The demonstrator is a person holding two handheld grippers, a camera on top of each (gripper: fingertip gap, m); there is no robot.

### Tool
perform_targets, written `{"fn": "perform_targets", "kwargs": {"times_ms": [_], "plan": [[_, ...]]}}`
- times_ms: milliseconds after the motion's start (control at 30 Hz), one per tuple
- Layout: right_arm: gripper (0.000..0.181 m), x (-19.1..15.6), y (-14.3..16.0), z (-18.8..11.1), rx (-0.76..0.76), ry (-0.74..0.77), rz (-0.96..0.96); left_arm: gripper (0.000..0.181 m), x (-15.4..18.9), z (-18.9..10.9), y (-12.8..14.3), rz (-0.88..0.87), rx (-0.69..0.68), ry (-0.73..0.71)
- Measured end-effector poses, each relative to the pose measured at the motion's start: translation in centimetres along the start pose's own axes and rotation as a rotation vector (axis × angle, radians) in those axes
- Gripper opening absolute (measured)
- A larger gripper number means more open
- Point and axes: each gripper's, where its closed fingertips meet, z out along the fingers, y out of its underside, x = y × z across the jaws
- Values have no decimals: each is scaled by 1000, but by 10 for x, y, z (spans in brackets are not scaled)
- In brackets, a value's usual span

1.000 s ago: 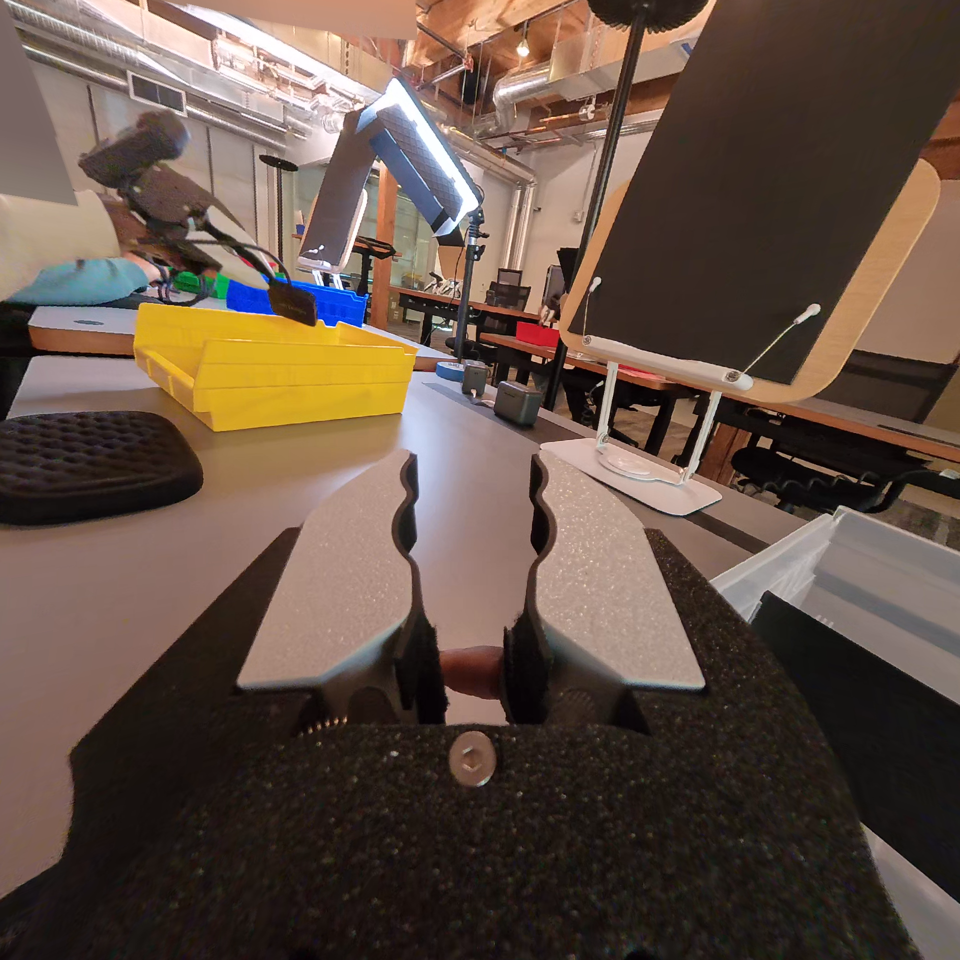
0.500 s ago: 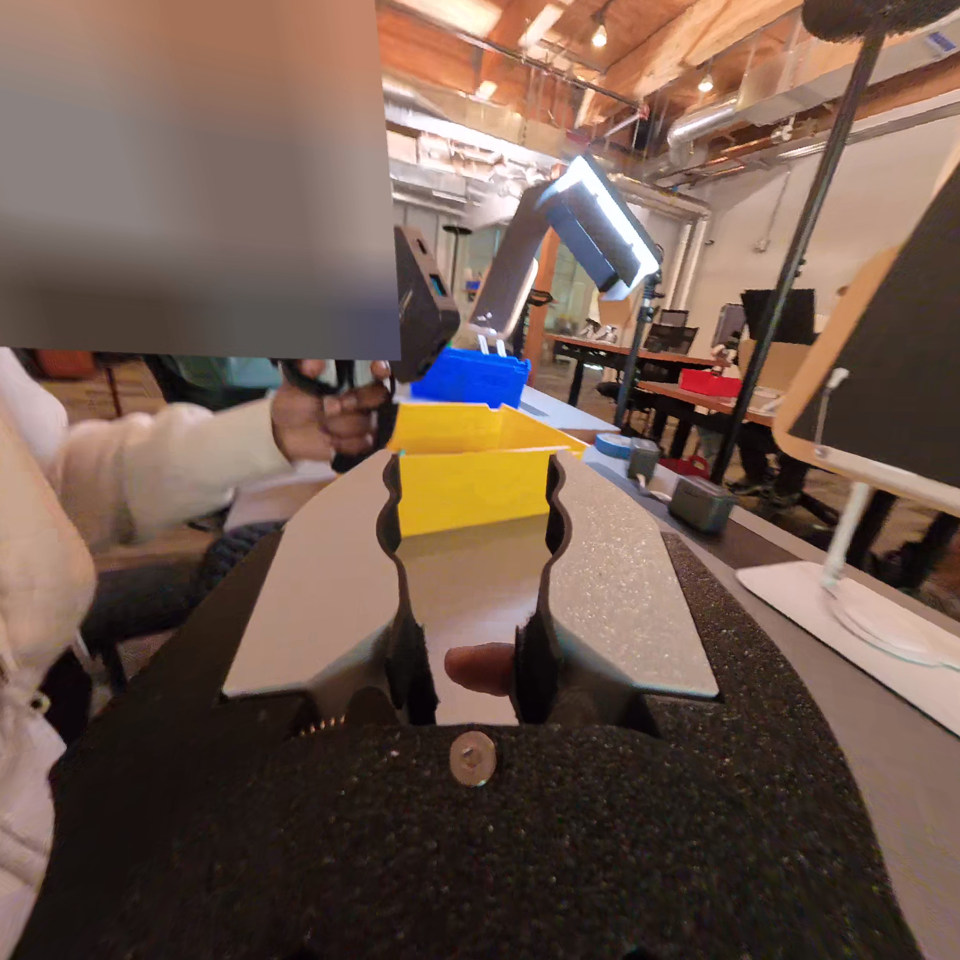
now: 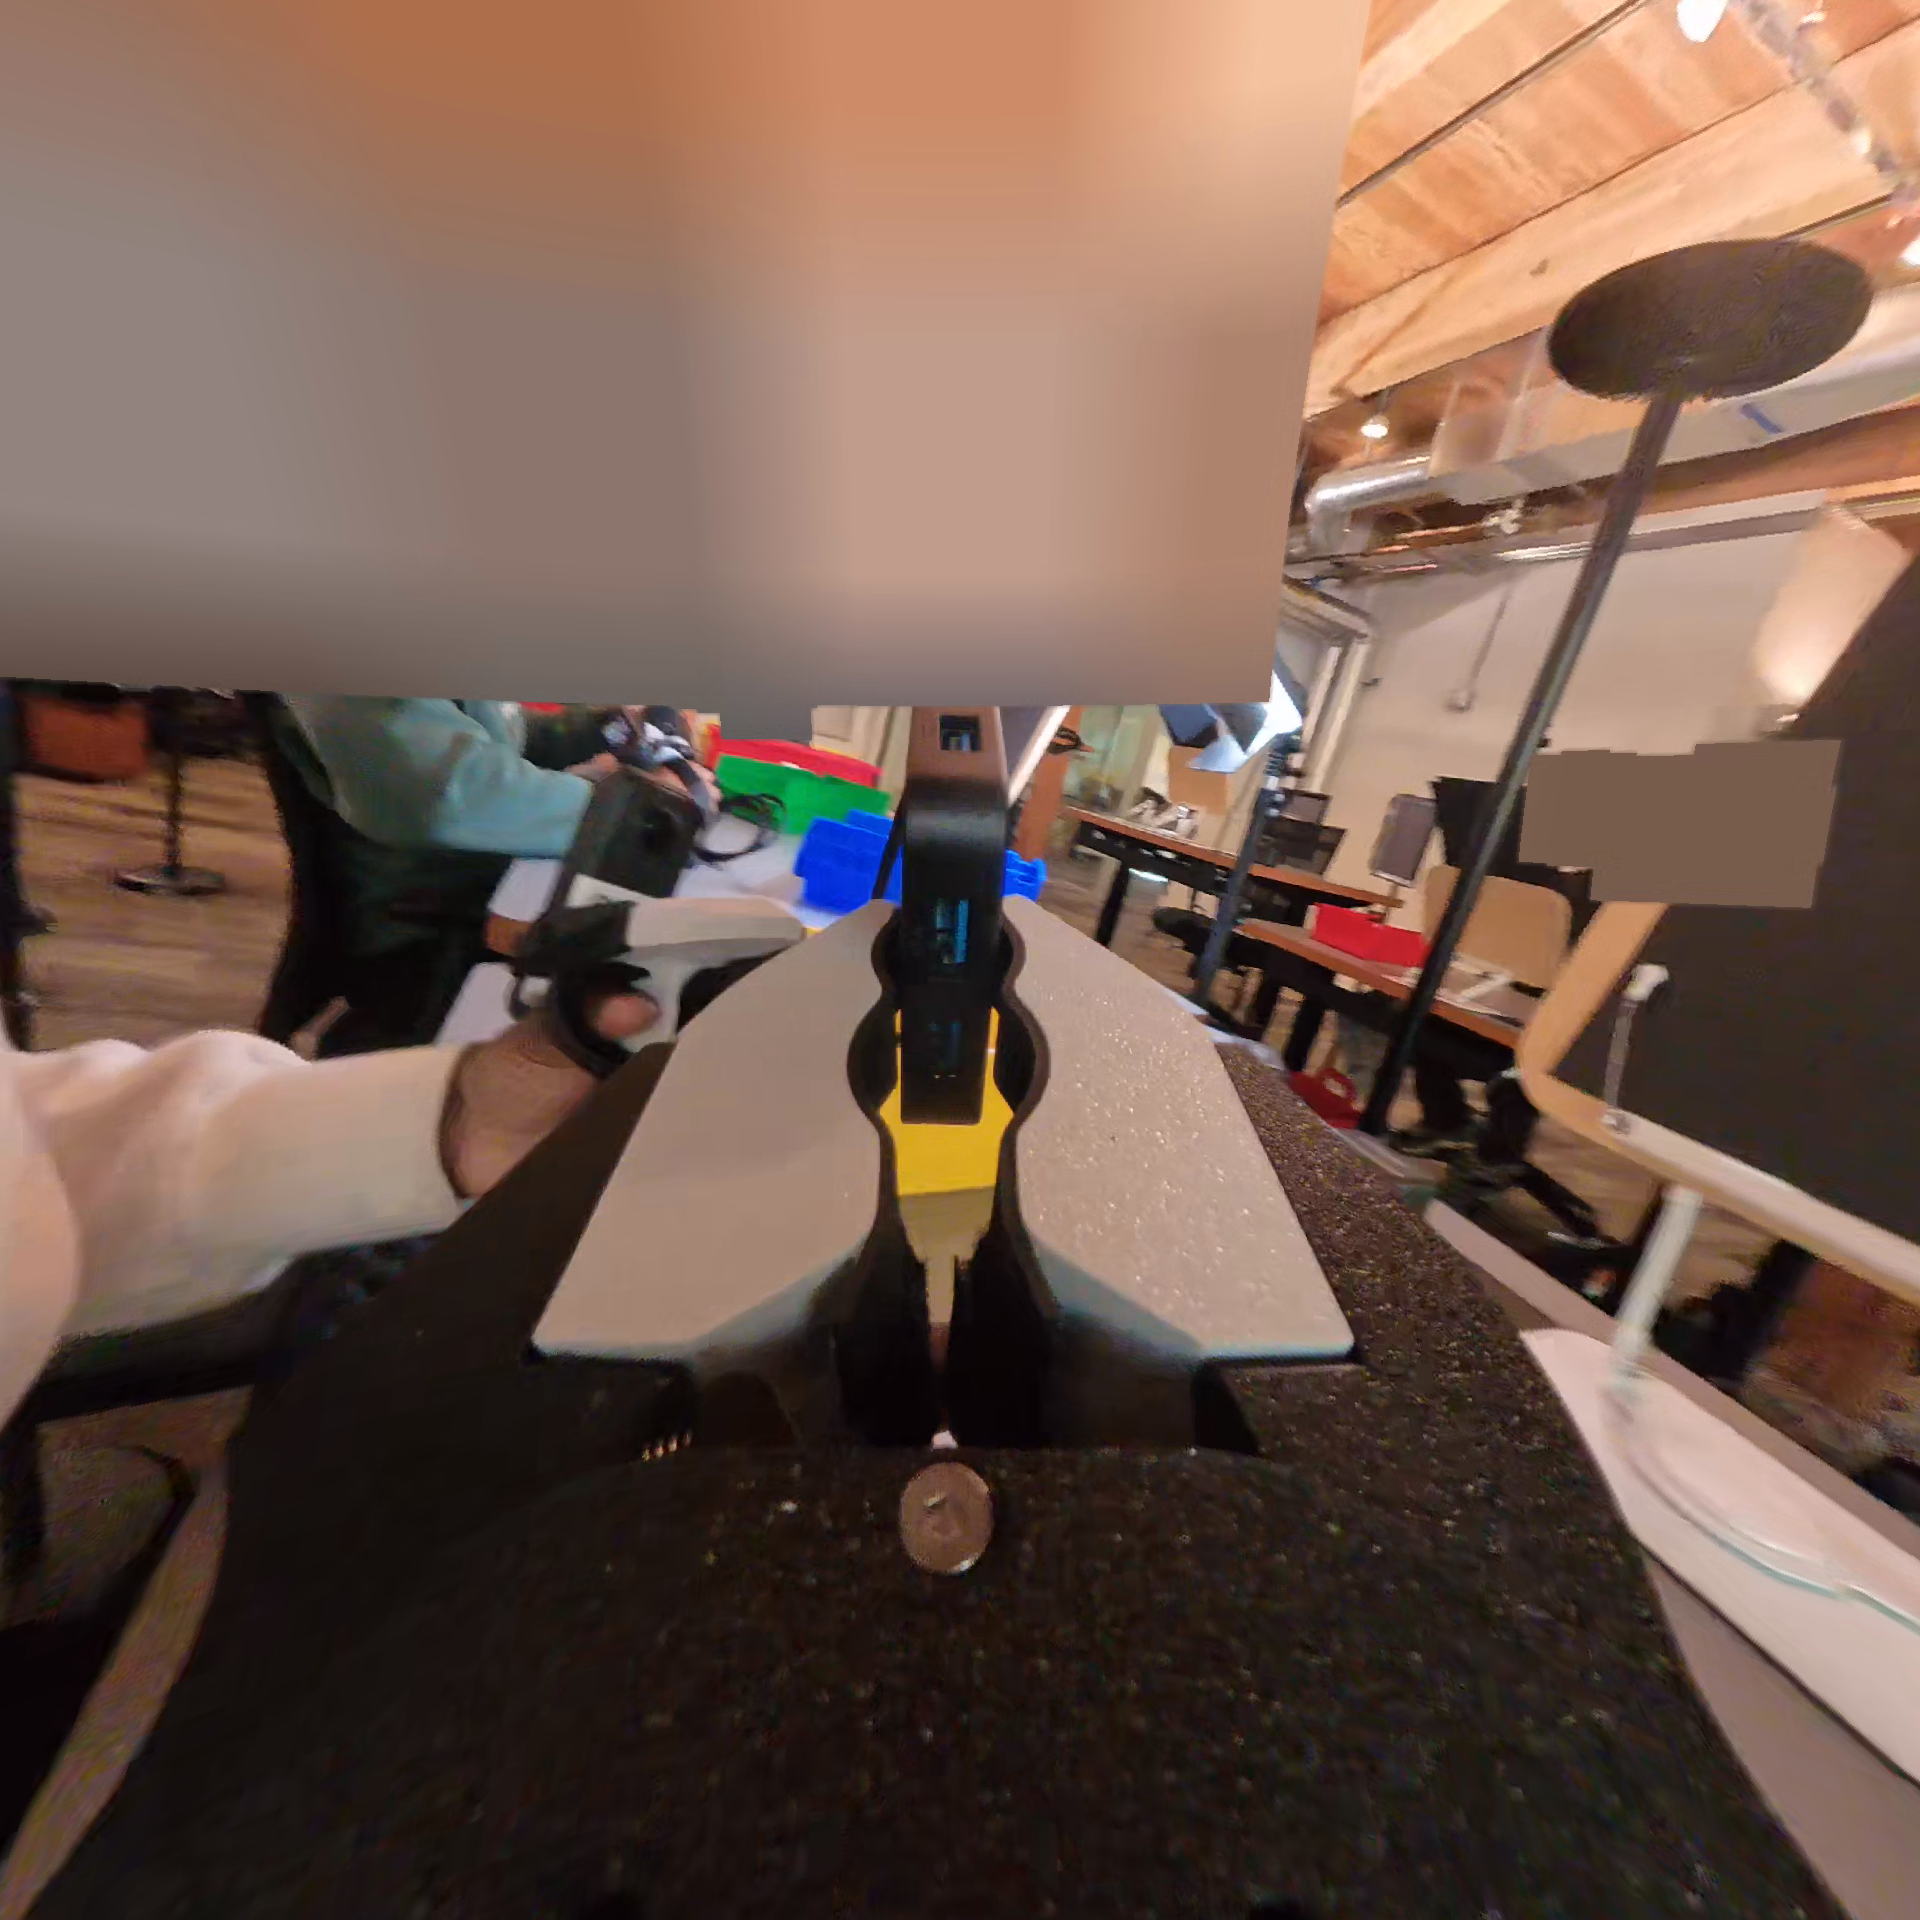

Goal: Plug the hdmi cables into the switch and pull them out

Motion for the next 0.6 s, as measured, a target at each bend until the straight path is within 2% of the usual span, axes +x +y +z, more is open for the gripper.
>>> {"fn": "perform_targets", "kwargs": {"times_ms": [100,200,267,300,400,500,567,600], "plan": [[14,21,4,-19,-141,106,-202,40,-27,-30,-13,232,-84,-251],[14,30,23,-29,-385,116,-397,44,-19,-29,-21,568,-269,-328],[14,30,37,-32,-529,85,-516,48,-3,-9,-18,739,-374,-271],[14,28,43,-33,-590,64,-554,51,8,4,-15,789,-385,-217],[14,19,58,-33,-723,-7,-629,50,36,37,6,857,-442,-10],[14,7,70,-34,-812,-85,-647,50,38,52,42,987,-607,110],[14,2,75,-35,-841,-116,-642,50,30,53,68,1113,-725,141],[14,0,77,-35,-843,-127,-631,37,24,52,78,1171,-763,137]]}}
